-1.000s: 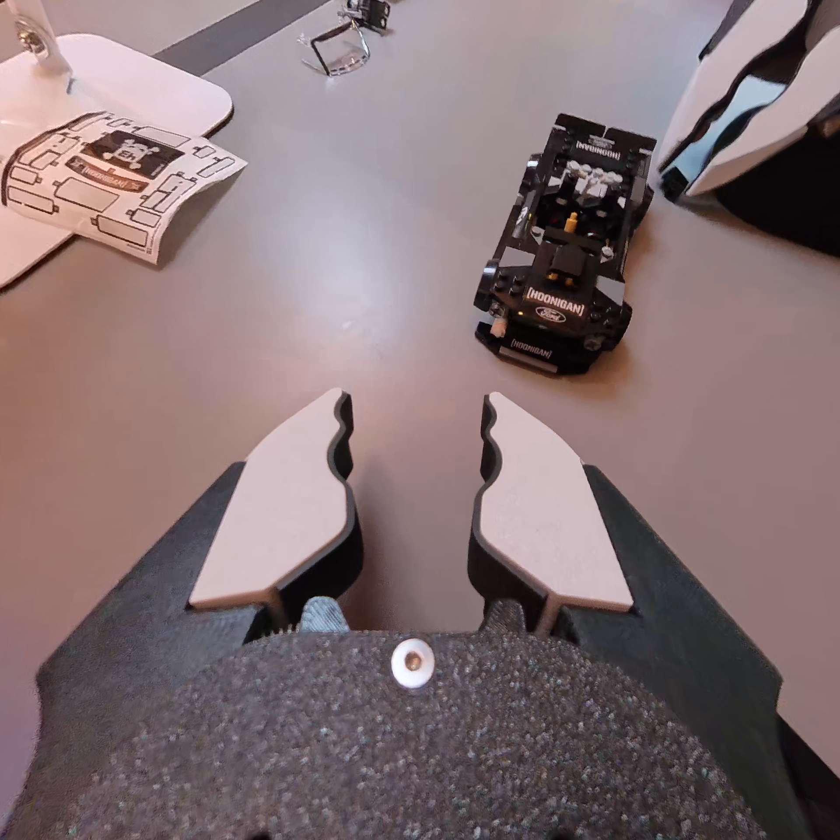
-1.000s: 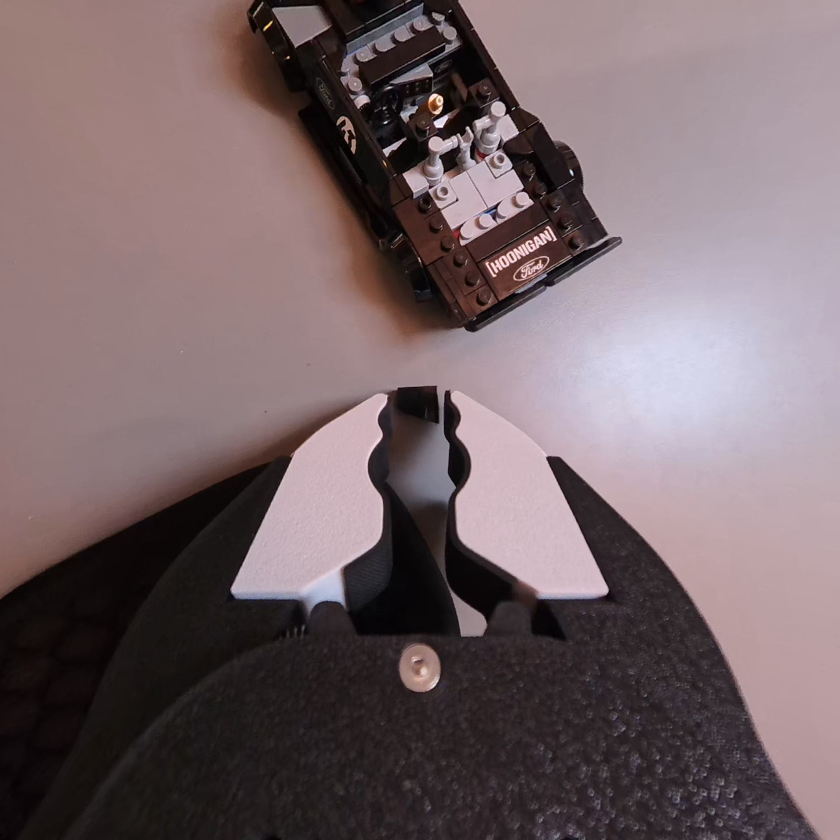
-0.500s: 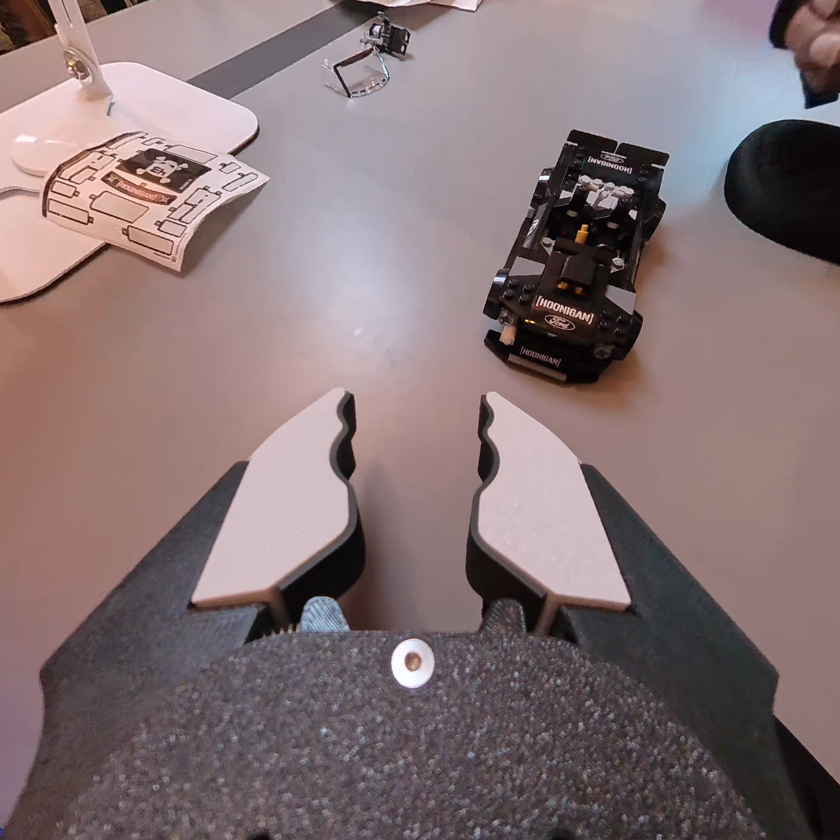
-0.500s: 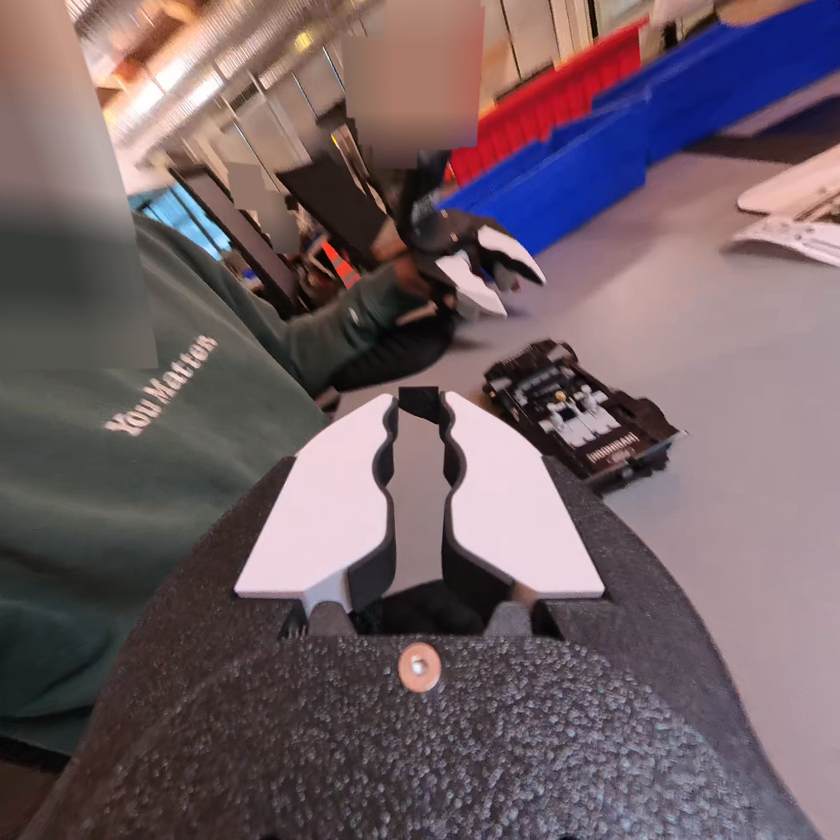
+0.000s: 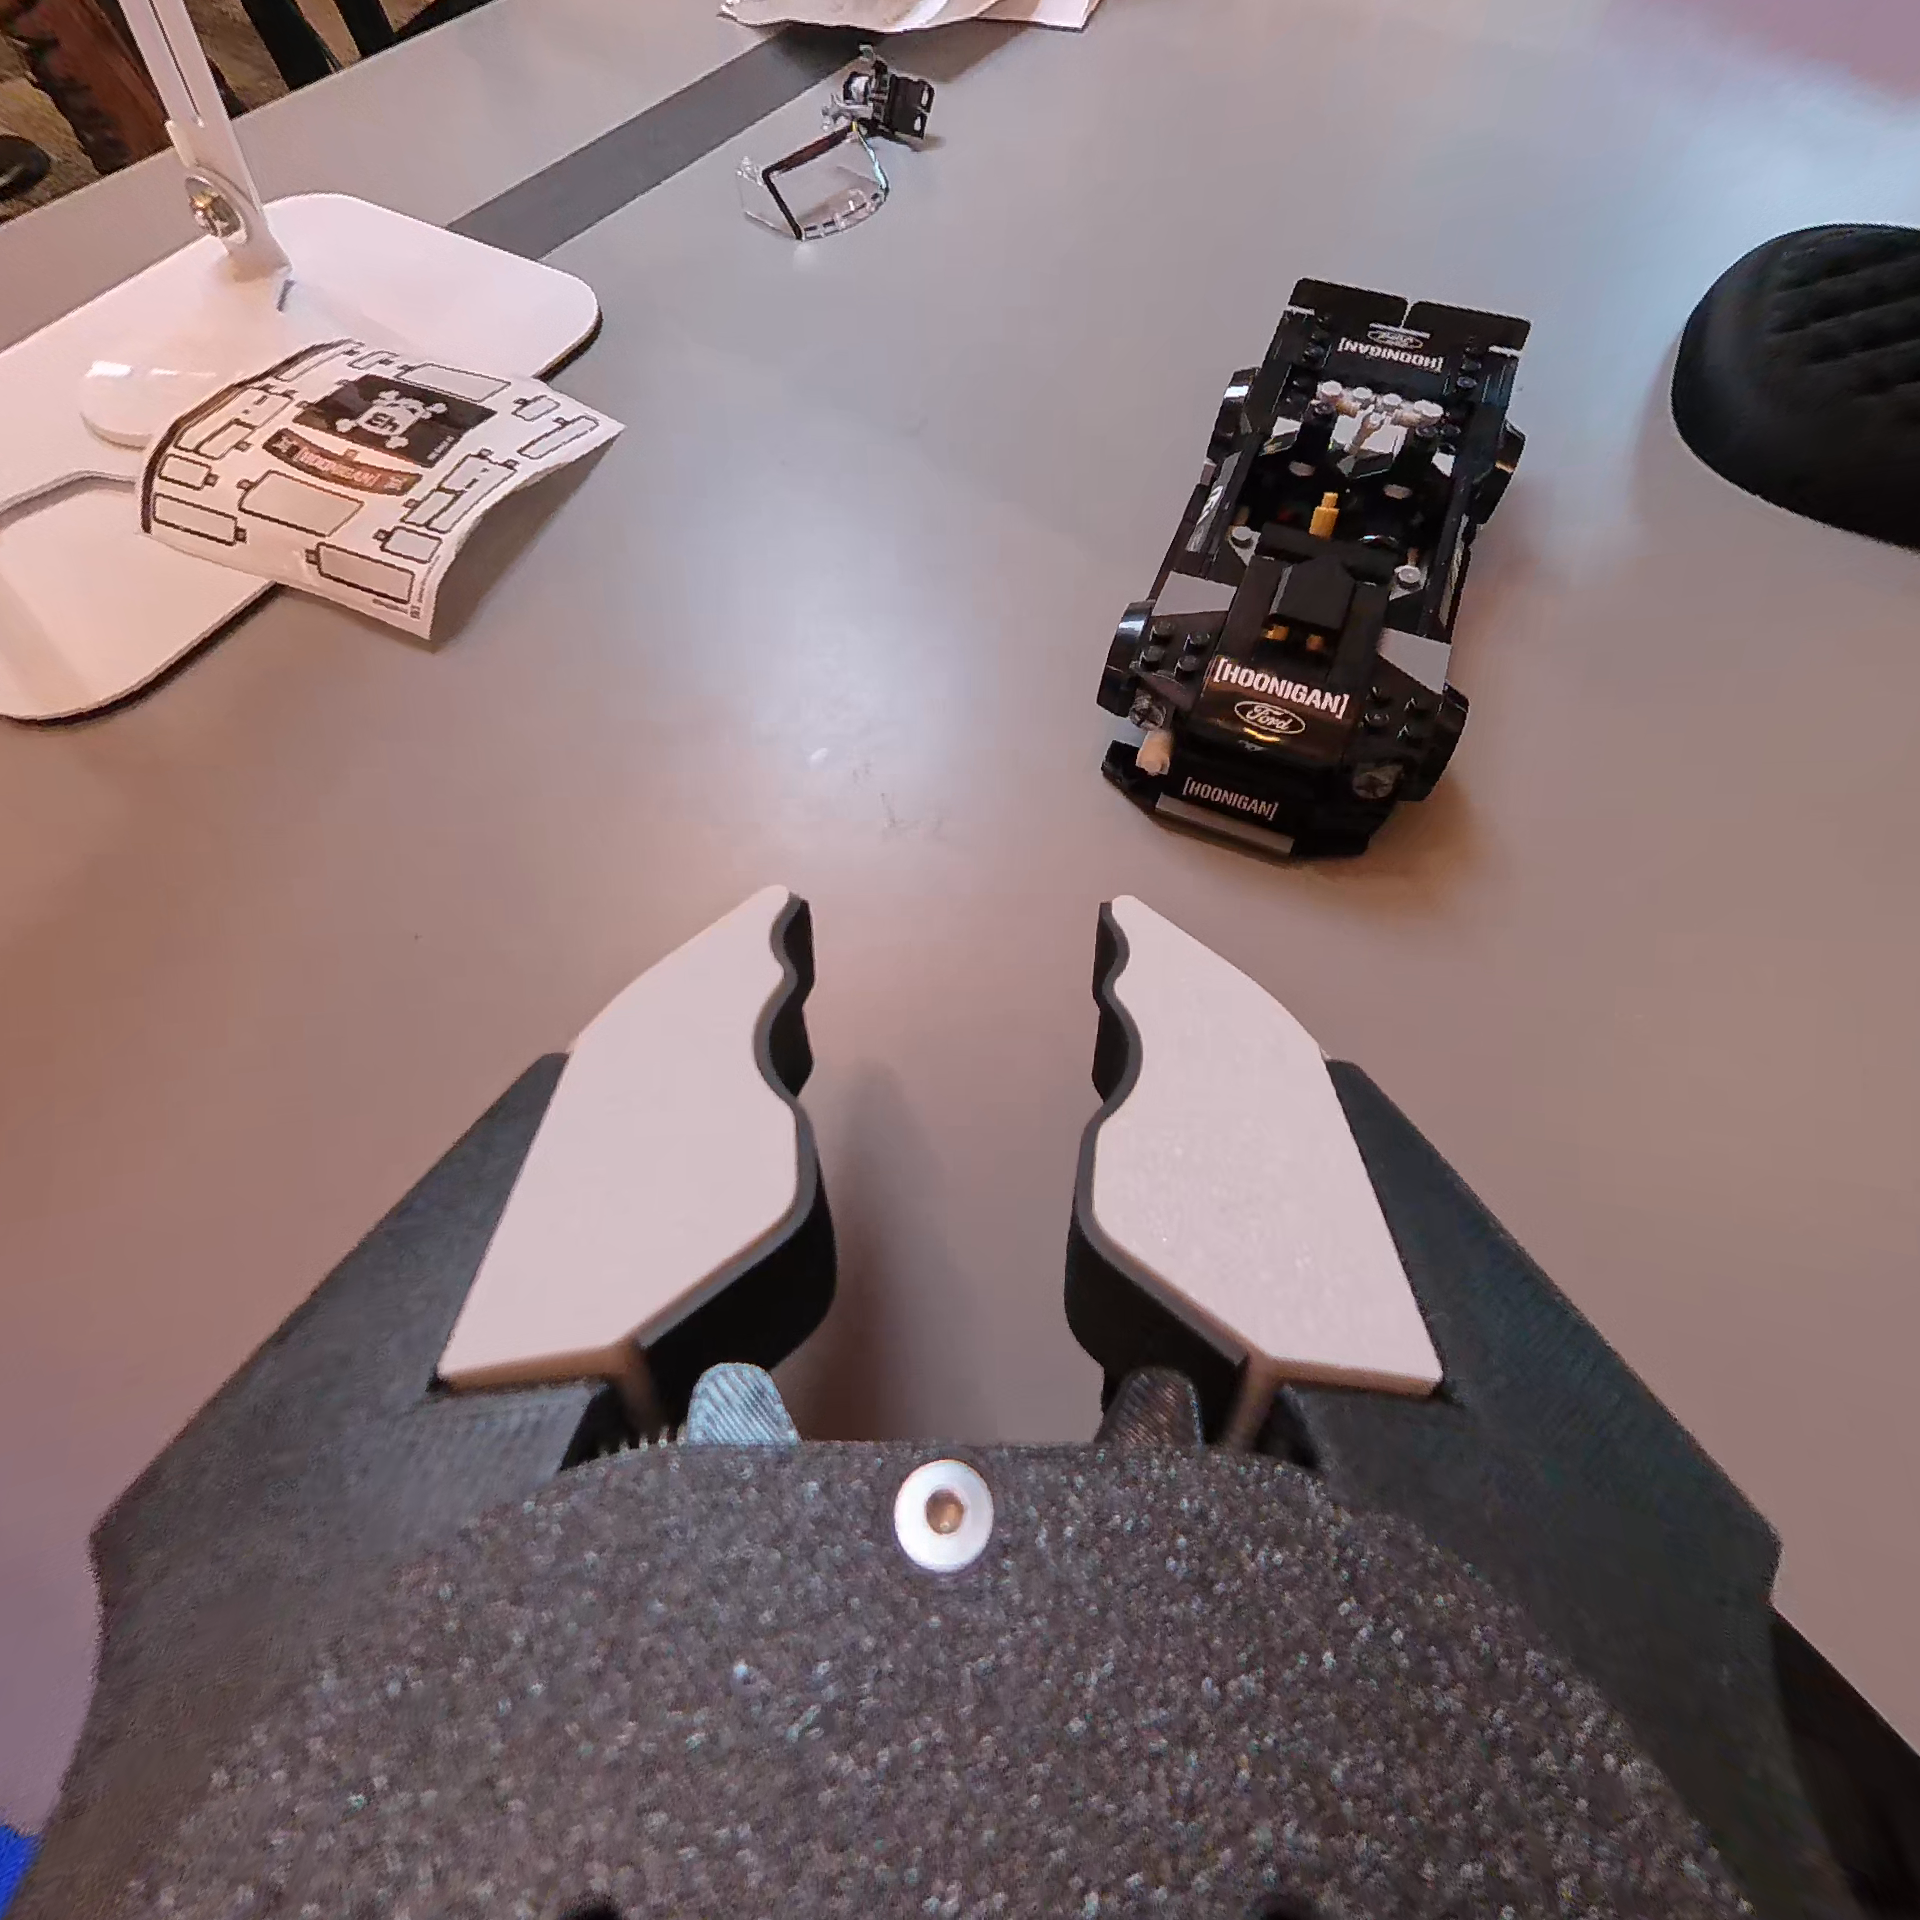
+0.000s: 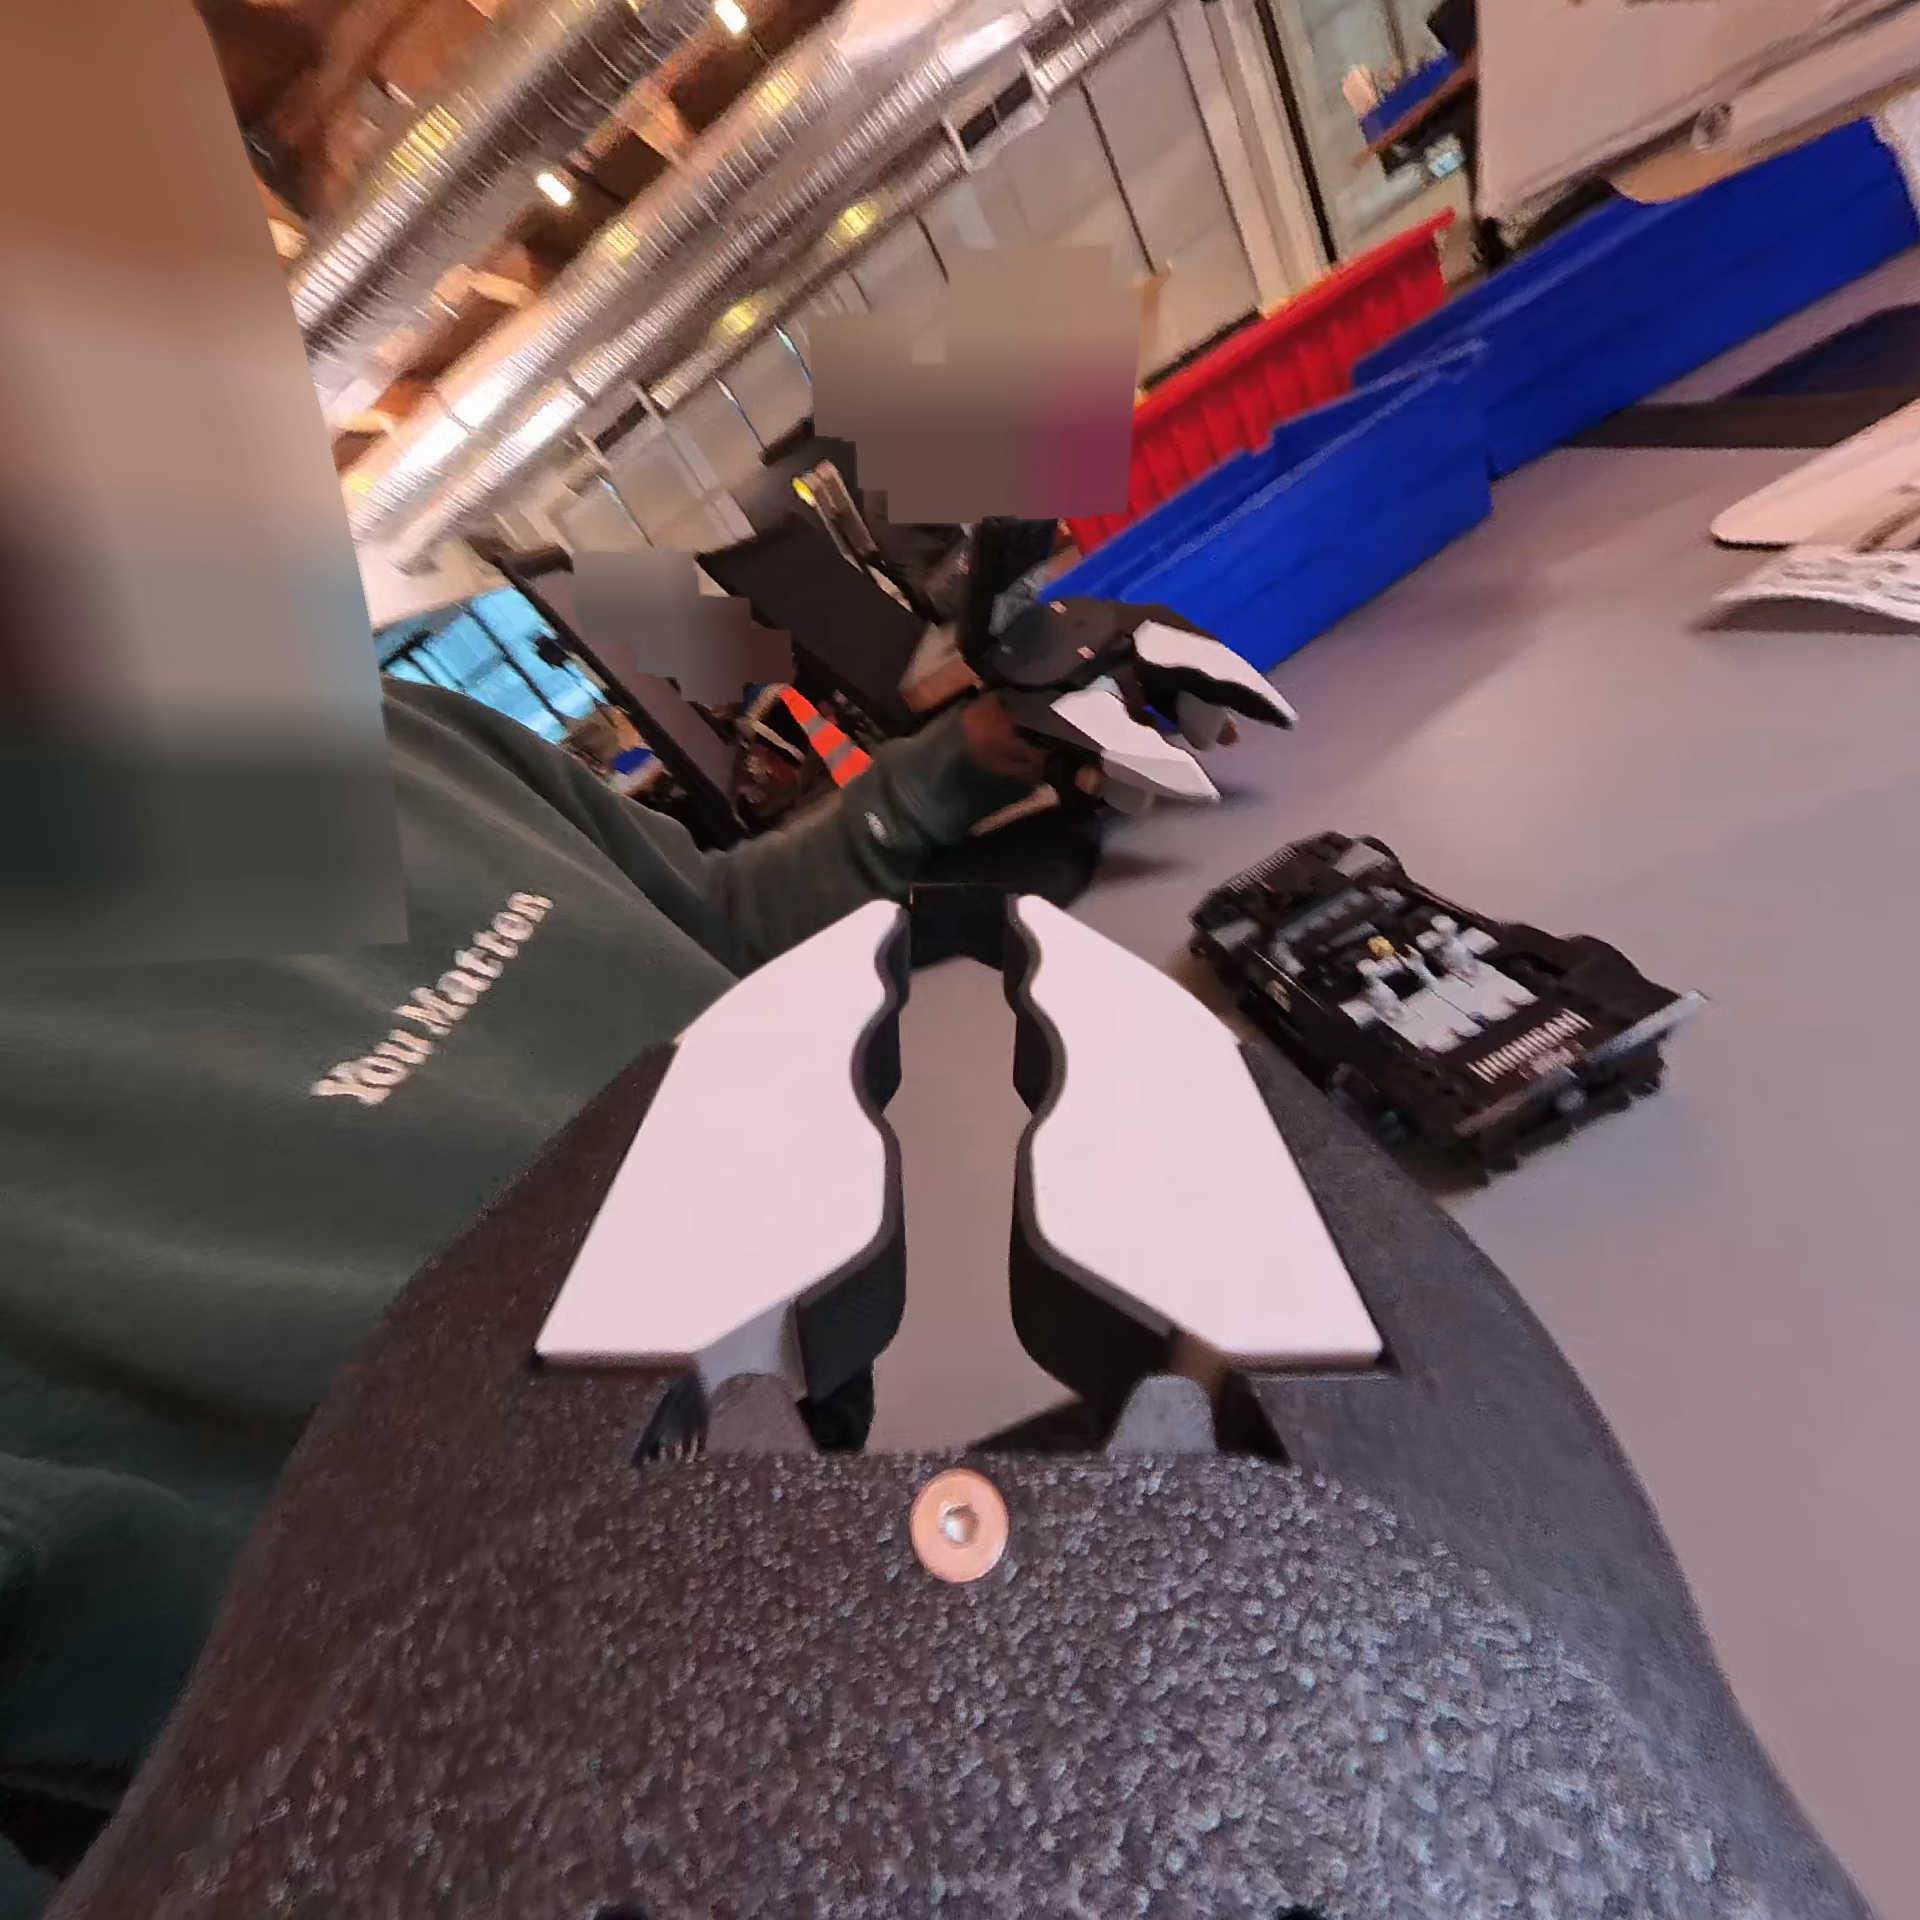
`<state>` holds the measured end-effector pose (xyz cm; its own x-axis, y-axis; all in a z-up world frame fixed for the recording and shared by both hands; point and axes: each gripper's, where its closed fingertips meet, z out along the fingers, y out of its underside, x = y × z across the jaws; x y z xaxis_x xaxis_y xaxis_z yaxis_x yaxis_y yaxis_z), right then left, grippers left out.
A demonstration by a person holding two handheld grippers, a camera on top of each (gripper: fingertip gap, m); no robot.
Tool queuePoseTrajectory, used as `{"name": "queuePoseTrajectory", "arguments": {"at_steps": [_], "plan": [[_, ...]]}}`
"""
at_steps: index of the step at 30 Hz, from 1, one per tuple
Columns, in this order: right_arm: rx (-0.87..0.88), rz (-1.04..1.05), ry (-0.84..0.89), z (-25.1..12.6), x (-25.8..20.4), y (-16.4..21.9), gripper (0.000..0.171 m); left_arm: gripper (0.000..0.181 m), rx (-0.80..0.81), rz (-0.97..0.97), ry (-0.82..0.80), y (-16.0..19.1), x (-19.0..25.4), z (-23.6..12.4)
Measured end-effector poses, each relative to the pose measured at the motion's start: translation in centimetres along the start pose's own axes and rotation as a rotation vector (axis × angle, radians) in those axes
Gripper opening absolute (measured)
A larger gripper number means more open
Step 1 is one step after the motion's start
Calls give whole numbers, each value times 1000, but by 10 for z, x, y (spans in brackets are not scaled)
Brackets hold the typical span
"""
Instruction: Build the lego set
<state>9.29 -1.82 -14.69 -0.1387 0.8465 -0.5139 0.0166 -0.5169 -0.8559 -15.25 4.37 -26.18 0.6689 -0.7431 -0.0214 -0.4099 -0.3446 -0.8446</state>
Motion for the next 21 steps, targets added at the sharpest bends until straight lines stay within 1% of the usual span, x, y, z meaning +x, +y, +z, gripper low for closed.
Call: {"name": "queuePoseTrajectory", "arguments": {"at_steps": [2,4,6,10,12,15,17,21], "plan": [[-79,-29,106,0,14,12,17,52,5,7,-6,-1,0,0],[-189,-64,259,-3,35,28,17,54,6,26,-17,-2,1,0],[-304,-107,371,-6,52,43,17,55,3,58,-21,-6,5,3],[-513,-204,524,-9,80,60,17,62,28,96,48,-28,32,17],[-627,-282,591,-10,95,66,17,67,11,132,77,-37,47,28],[-786,-381,644,-11,111,78,17,75,-55,207,102,-43,65,47],[-859,-428,654,-10,119,86,17,79,-115,251,125,-45,77,60],[-905,-469,637,-9,128,93,18,84,-253,365,109,-48,84,86]]}}
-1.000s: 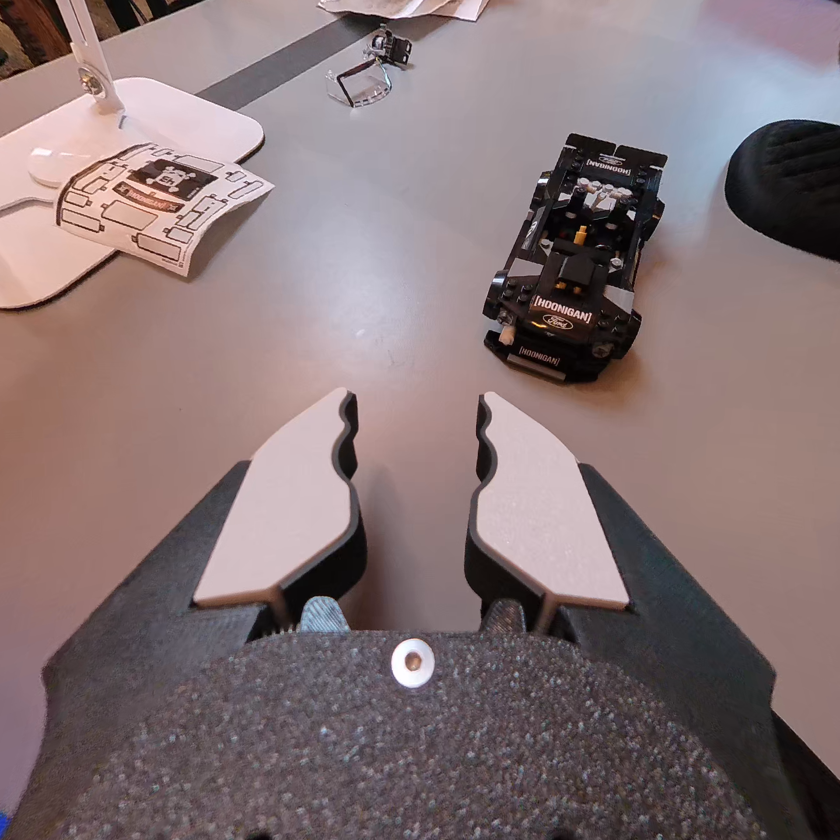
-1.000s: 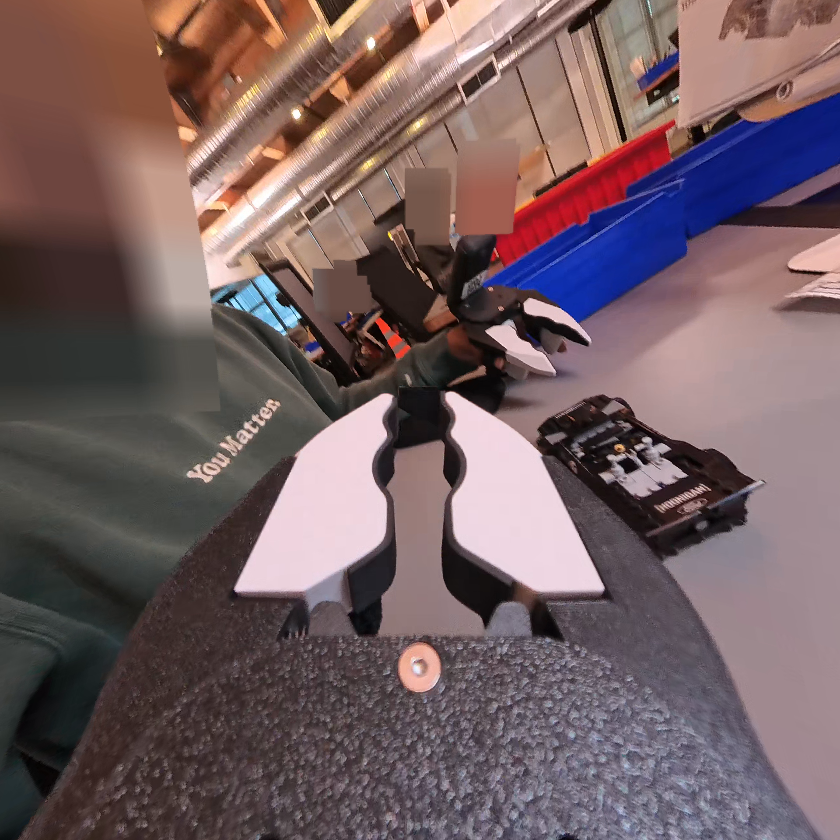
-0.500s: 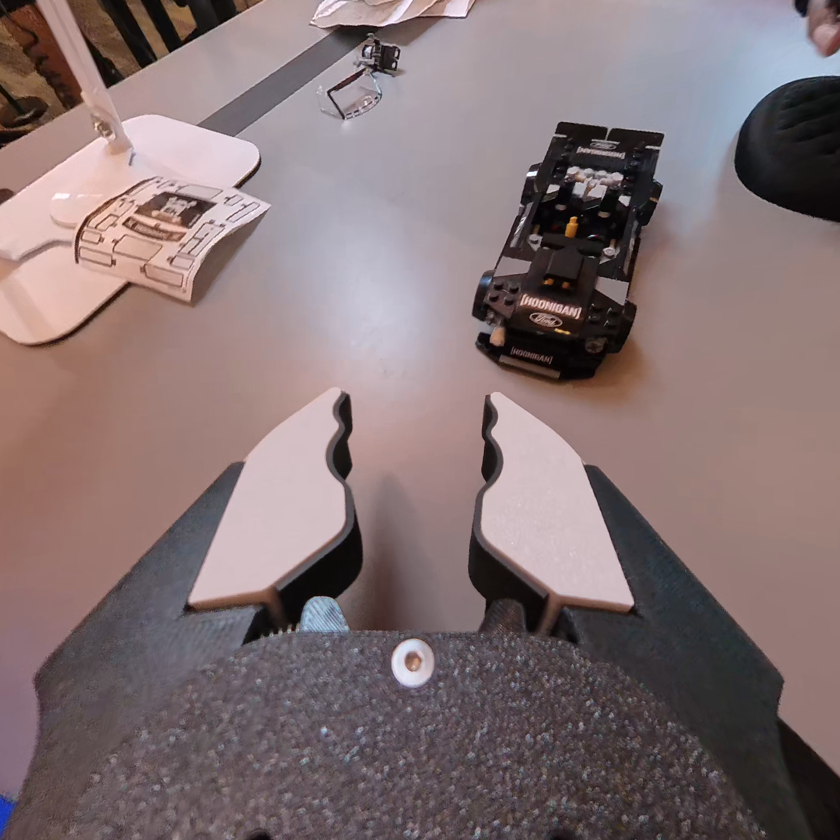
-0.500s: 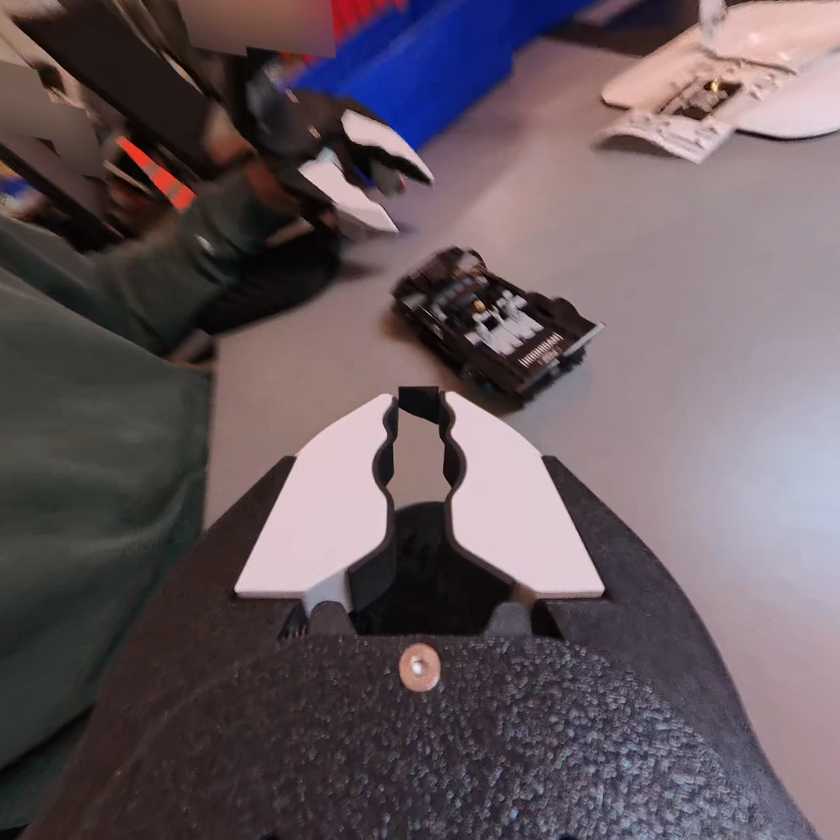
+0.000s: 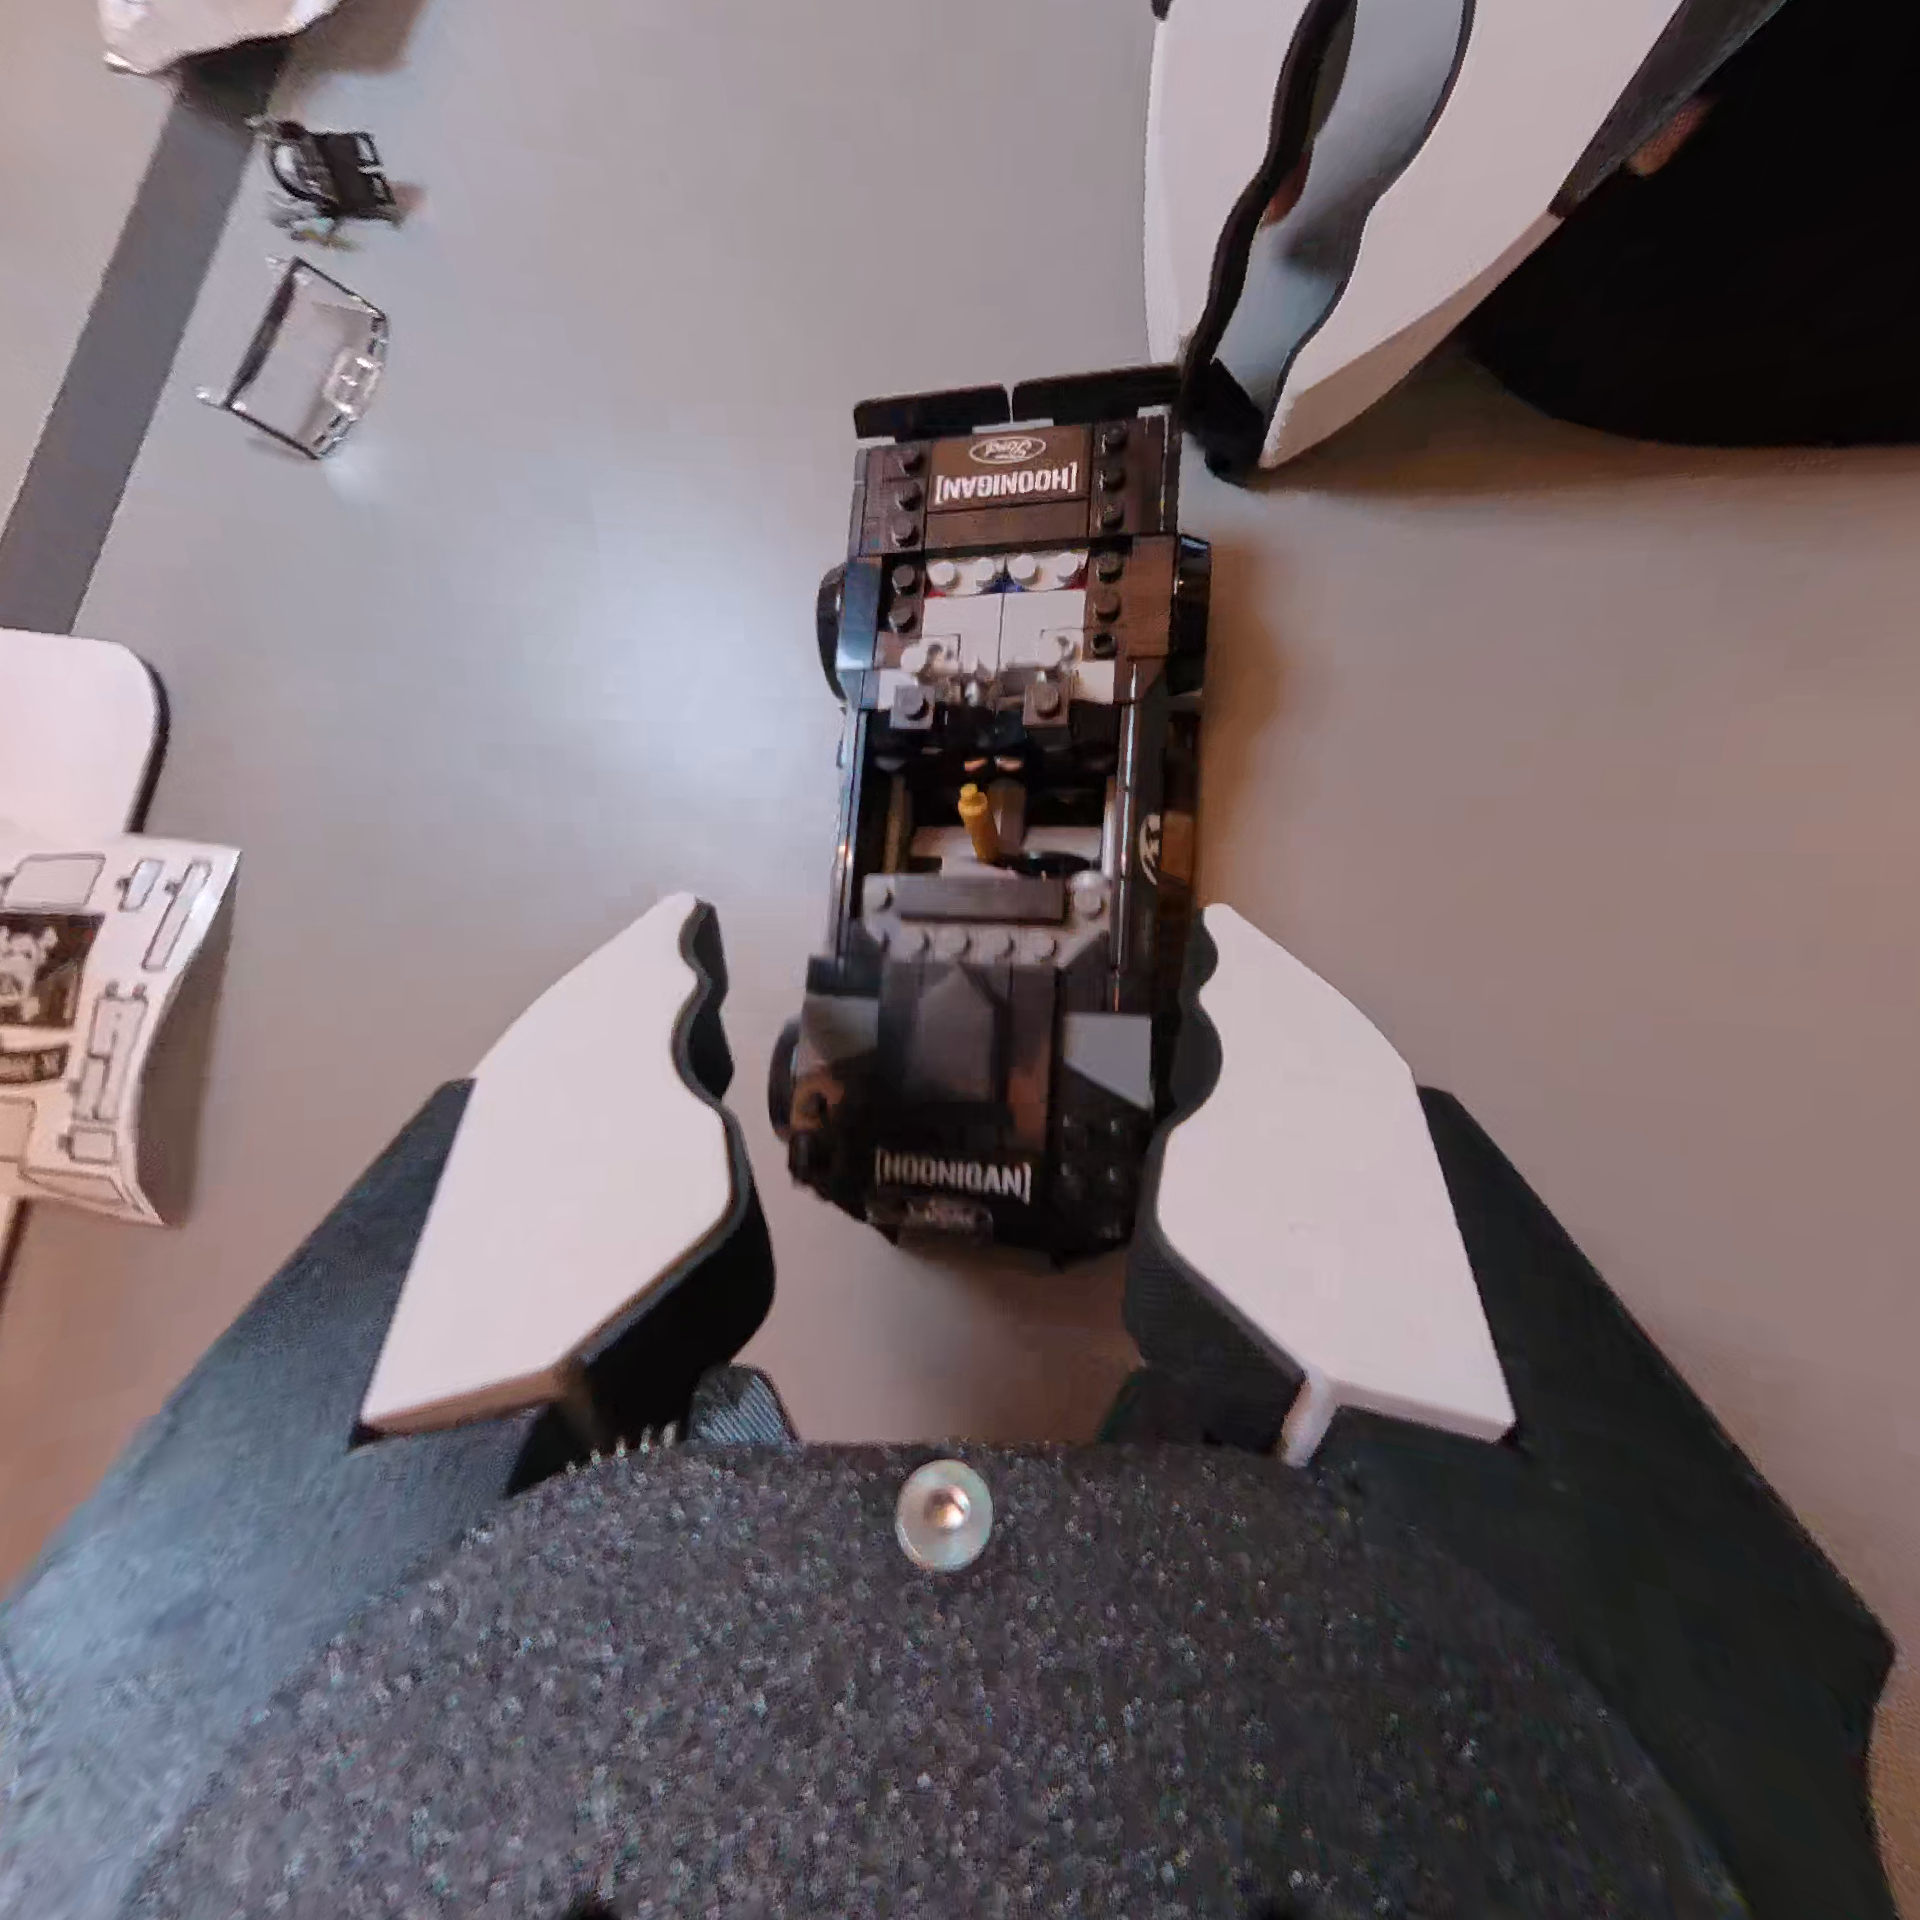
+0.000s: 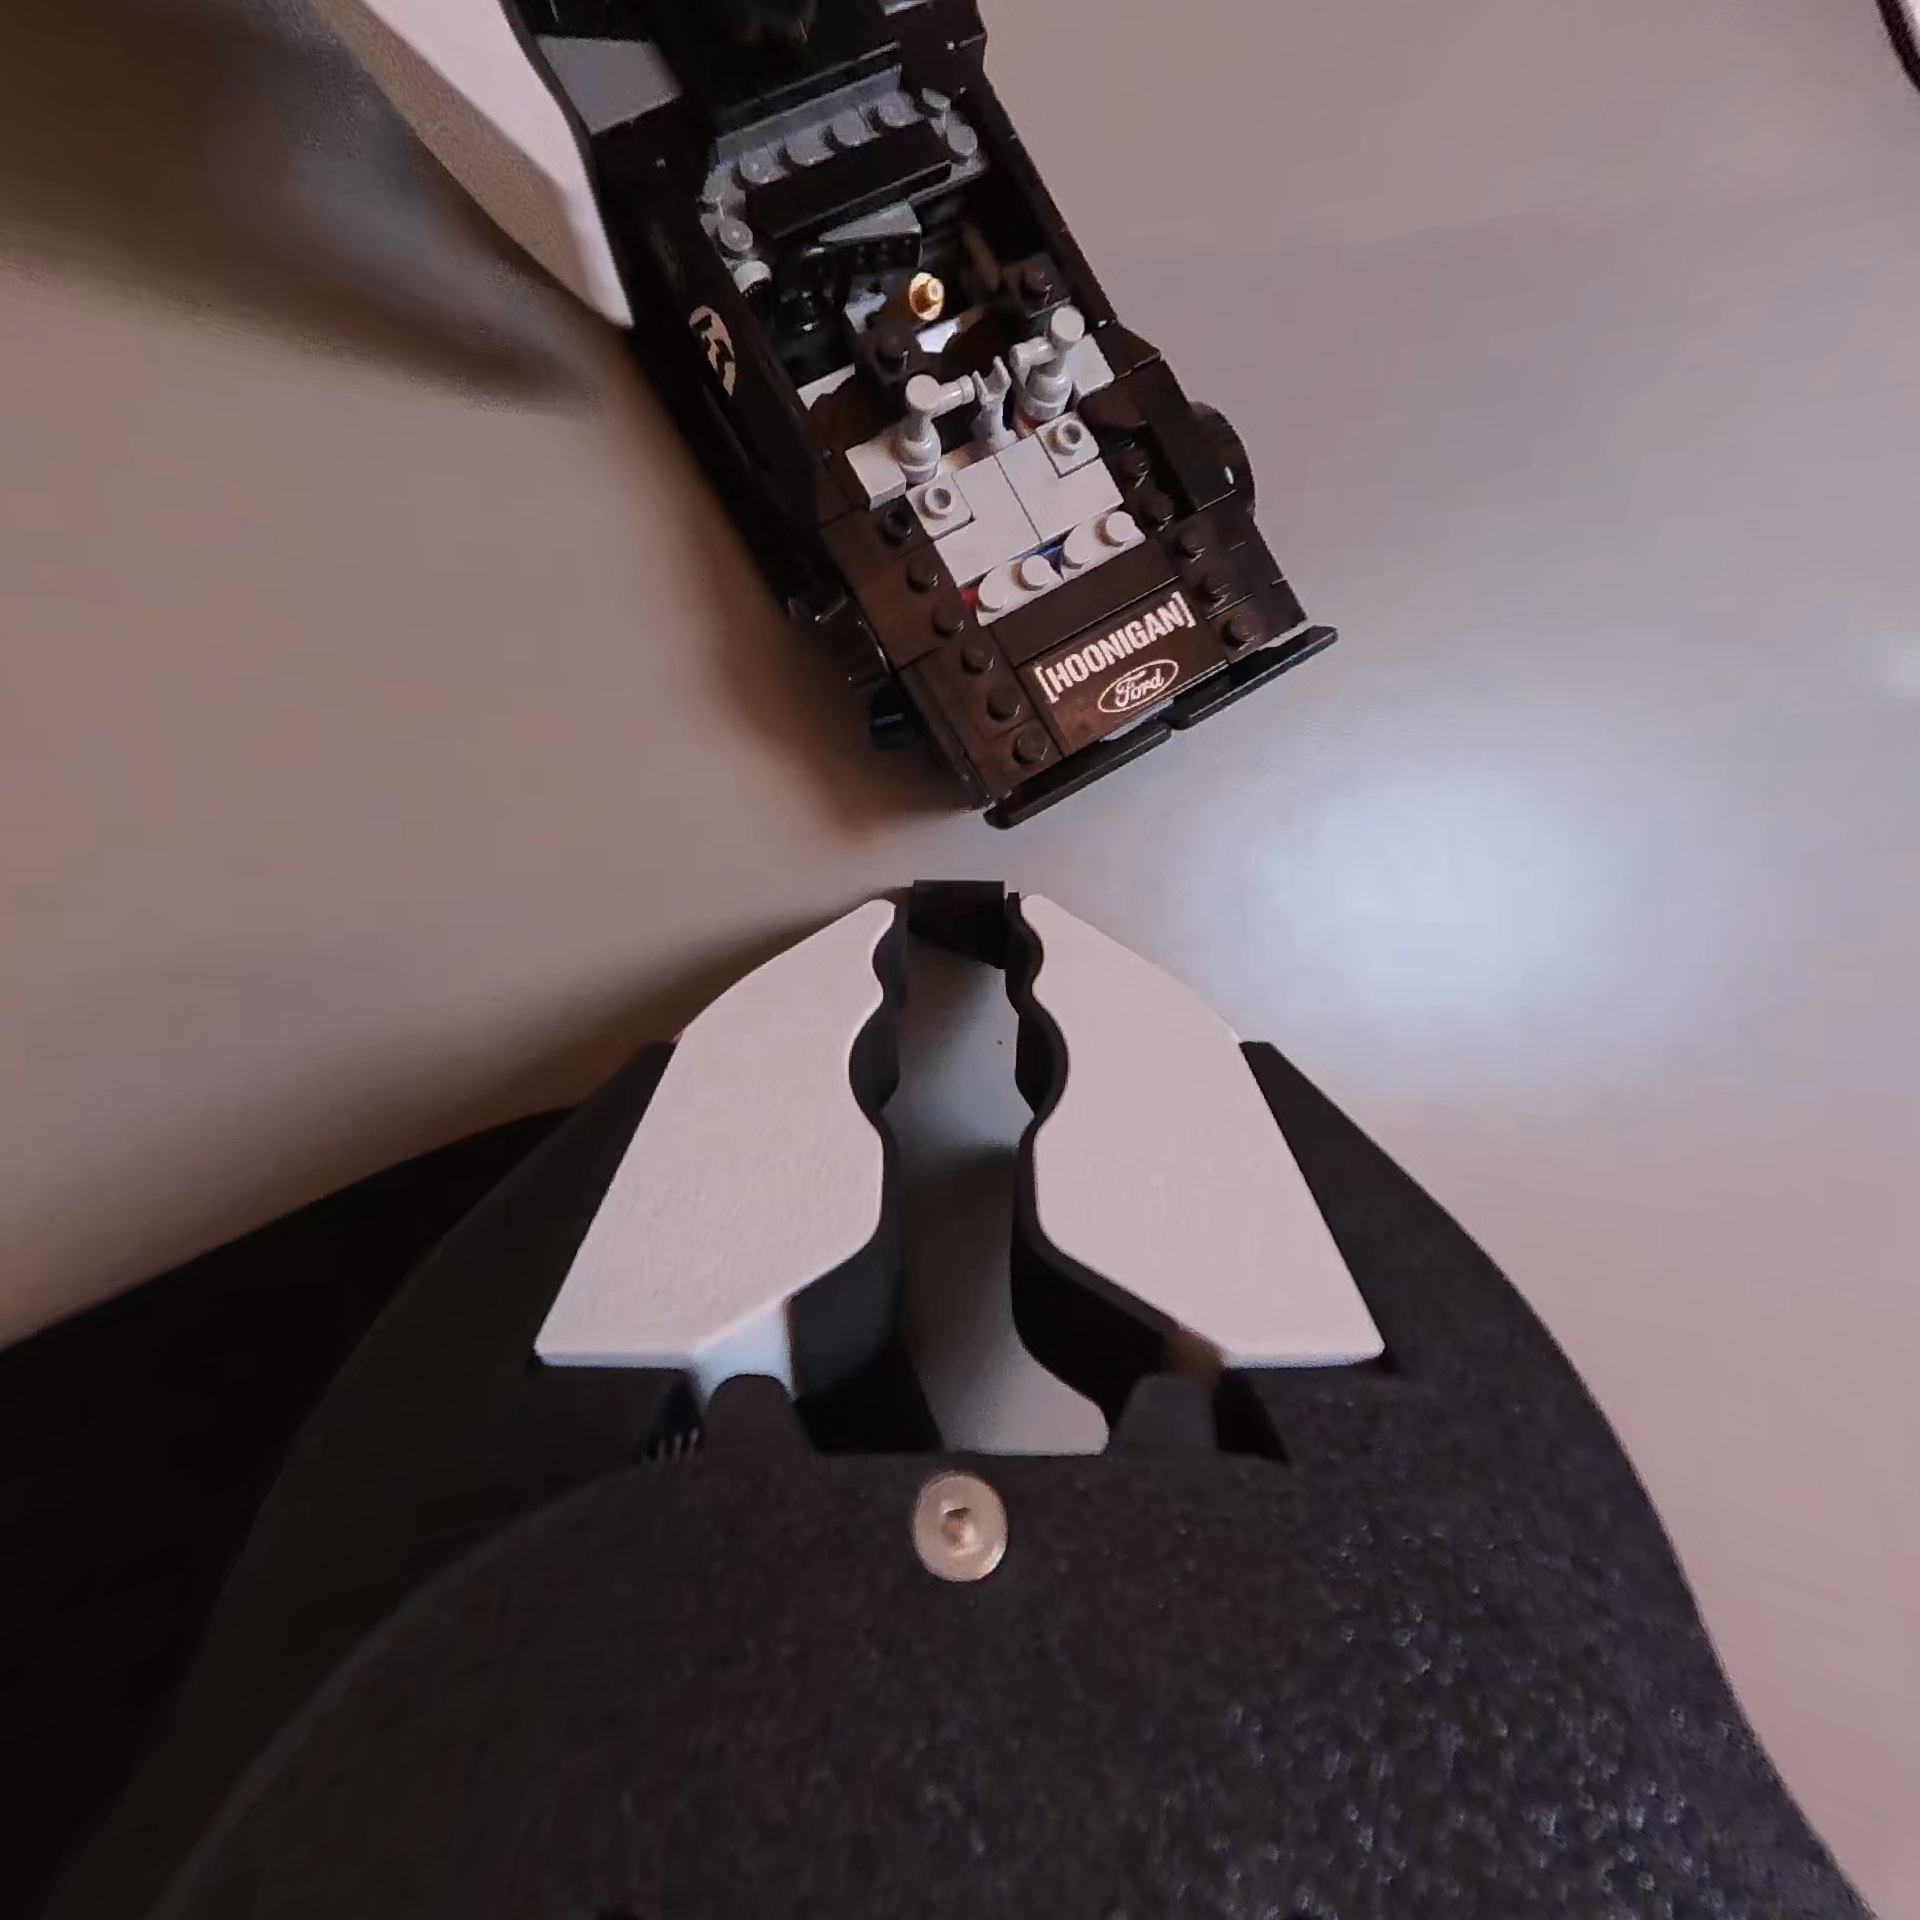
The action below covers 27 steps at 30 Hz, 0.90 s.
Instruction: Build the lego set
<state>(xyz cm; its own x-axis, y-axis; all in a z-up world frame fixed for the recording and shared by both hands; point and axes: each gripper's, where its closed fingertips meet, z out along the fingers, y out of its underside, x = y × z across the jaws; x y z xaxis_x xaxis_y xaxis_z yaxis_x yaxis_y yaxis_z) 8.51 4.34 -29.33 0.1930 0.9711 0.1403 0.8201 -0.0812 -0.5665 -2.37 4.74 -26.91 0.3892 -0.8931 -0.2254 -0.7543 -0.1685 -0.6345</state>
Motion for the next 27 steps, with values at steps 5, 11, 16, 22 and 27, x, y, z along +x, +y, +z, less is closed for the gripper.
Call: {"name": "queuePoseTrajectory", "arguments": {"at_steps": [5,11,16,22,27], "plan": [[35,1,-46,-1,5,3,18,92,-196,78,70,-4,6,25],[119,-11,-104,-4,4,4,21,78,-324,116,231,5,14,29],[168,-2,-172,-10,2,4,27,77,-335,255,318,18,7,21],[243,86,-196,-36,11,18,33,77,-373,422,413,31,-8,16],[224,160,-134,-46,27,44,33,77,-428,547,463,36,-23,18]]}}
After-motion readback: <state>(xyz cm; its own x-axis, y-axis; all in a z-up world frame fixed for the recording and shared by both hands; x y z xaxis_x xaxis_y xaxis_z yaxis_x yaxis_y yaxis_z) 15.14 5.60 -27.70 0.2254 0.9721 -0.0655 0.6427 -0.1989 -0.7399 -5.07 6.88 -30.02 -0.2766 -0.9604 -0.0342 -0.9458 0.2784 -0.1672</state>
